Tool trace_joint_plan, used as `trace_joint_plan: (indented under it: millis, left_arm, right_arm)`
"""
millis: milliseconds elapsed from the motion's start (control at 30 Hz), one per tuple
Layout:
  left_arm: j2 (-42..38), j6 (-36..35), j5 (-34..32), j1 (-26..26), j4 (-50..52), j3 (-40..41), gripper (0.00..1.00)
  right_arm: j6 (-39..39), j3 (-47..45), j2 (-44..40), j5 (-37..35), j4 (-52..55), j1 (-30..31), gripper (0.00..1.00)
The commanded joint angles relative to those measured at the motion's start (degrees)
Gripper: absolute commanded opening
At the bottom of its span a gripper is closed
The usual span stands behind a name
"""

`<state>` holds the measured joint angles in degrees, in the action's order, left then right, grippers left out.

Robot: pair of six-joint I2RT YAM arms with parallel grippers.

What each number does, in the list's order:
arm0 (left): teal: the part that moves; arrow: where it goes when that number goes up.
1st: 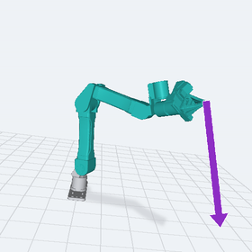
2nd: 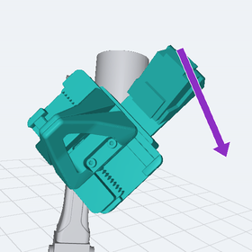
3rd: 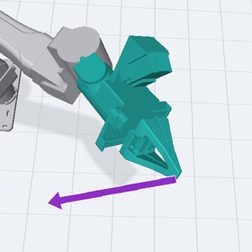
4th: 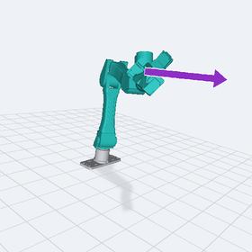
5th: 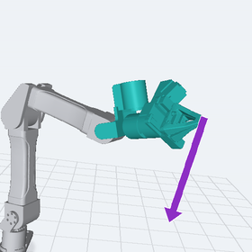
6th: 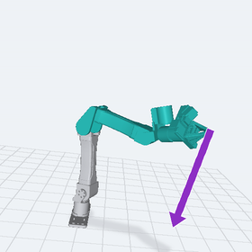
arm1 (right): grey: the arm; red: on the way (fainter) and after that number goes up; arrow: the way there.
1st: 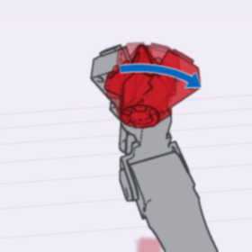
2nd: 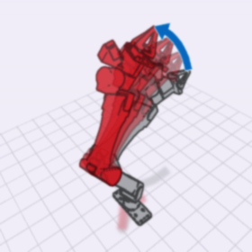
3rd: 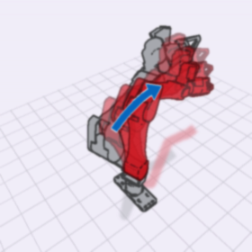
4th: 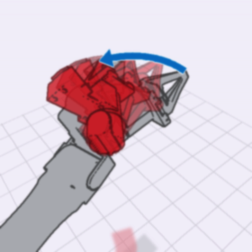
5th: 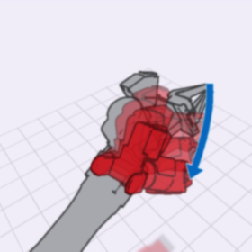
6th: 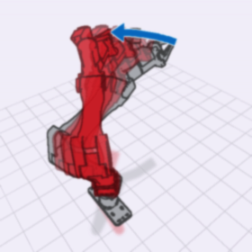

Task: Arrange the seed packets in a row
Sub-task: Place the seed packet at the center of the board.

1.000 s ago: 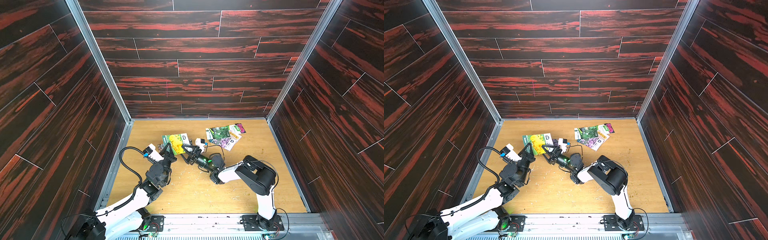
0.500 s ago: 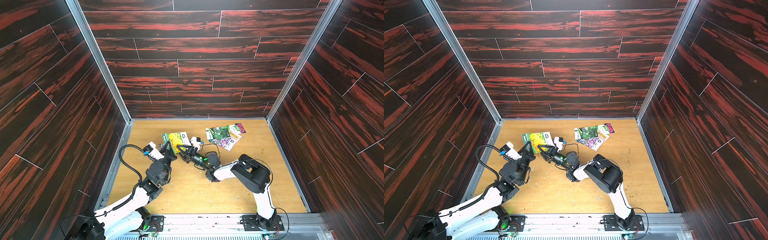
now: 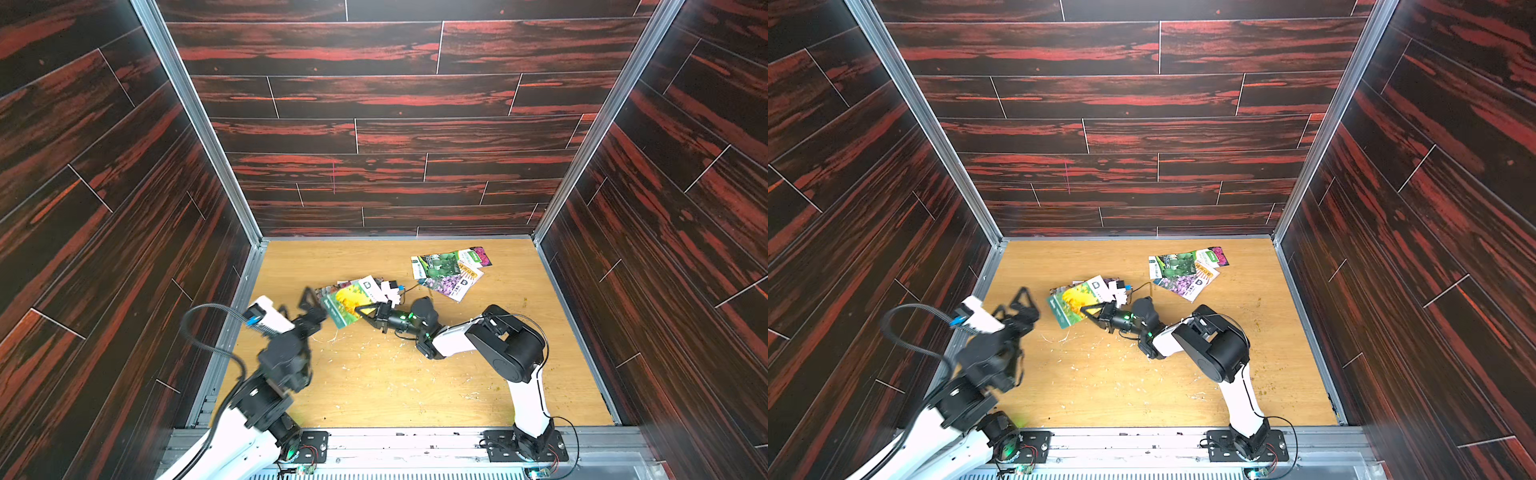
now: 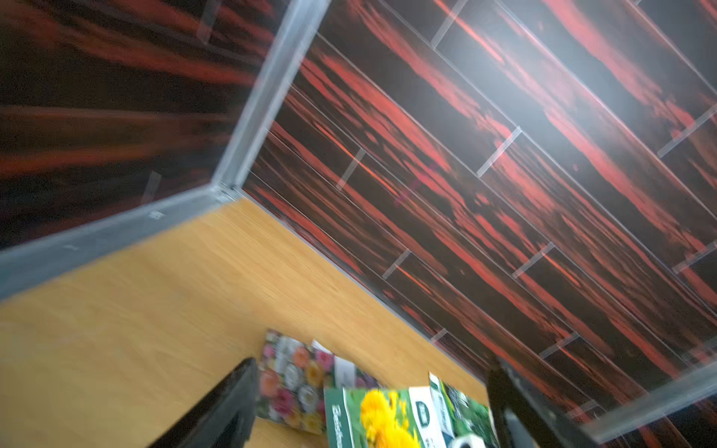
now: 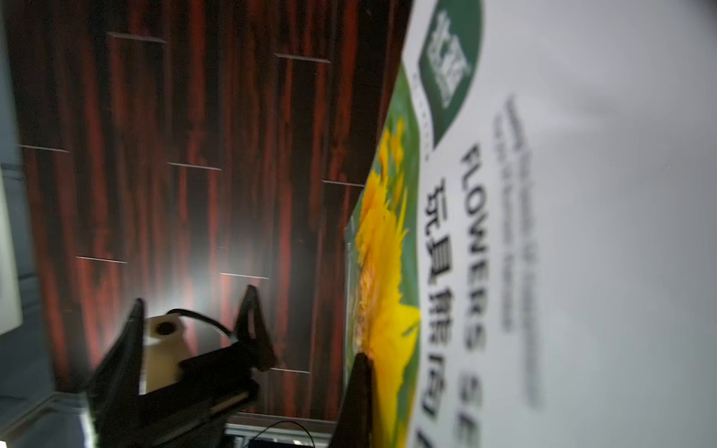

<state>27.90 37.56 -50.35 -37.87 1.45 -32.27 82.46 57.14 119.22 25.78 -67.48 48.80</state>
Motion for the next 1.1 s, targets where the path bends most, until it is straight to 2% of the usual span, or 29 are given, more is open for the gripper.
trace_joint_plan:
  millis: [0,167,233,333,567,700,767,933,1000,1033,1067]
  left_arm:
    - [-3.0,-5.4,-7.1,0.2,13.2,-1.3,0.95]
    - [-3.0,-7.4,-6.8,0.5,16.8,-3.7,0.99]
    - [-2.1,-8.8,-5.2,0.8,17.3,-5.0,1.00]
    - [-0.3,-11.4,-1.6,1.2,17.9,-7.2,1.00]
    - [2.9,-11.6,5.0,2.3,20.7,-10.9,1.00]
    - [2.7,-11.6,5.3,2.7,21.4,-11.0,1.00]
    - [2.3,-11.4,5.5,2.9,21.5,-10.5,1.00]
    - [2.5,-10.6,6.6,3.4,21.6,-9.5,1.00]
    - [2.7,-10.3,7.1,3.6,21.8,-9.5,1.00]
    - [2.8,-10.3,7.2,3.7,21.9,-9.4,1.00]
    - [2.8,-10.3,7.2,3.8,22.0,-9.5,1.00]
  right_arm:
    - [-9.2,8.6,3.6,10.6,19.1,3.2,0.00]
    - [-10.5,27.1,15.7,19.8,31.9,8.3,0.00]
    - [-13.2,34.0,19.3,21.1,38.7,10.2,0.00]
    - [-17.8,42.5,22.9,20.9,48.3,11.9,0.00]
    - [-28.1,64.0,34.0,21.8,72.8,13.3,0.00]
    - [-30.7,68.0,36.2,20.2,78.2,13.2,0.01]
    - [-31.9,69.3,36.6,18.7,80.6,13.3,0.14]
    - [-35.8,70.1,35.2,9.6,86.5,13.2,0.58]
    - [-37.0,67.5,32.7,4.8,87.0,13.2,0.70]
    - [-37.3,64.7,30.7,2.0,86.2,13.2,0.78]
    - [-37.3,61.8,28.7,-0.5,85.2,13.2,0.80]
